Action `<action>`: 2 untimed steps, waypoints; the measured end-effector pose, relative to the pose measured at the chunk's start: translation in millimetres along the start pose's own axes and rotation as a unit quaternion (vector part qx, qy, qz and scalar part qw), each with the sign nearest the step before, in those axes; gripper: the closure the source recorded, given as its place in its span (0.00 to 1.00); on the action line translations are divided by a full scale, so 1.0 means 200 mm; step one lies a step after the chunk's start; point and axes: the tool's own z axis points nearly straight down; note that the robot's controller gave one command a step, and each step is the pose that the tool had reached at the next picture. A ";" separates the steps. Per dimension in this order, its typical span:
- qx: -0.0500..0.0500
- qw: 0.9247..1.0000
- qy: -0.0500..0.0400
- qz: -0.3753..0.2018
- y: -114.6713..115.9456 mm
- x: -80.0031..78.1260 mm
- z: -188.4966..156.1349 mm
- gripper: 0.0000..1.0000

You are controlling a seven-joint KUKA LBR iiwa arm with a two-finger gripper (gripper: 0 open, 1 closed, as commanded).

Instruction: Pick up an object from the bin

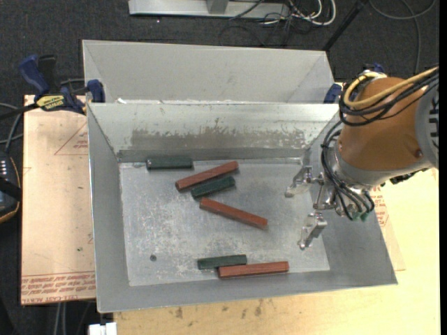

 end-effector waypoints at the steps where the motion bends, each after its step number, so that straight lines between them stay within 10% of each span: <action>1: 0.000 1.000 0.000 0.000 0.00 0.00 0.00 0.00; 2: 0.002 1.000 -0.010 -0.023 0.17 -0.40 0.56 1.00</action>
Offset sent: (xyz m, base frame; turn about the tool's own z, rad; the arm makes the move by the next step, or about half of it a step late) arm 0.0736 0.0370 -0.1212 -0.0470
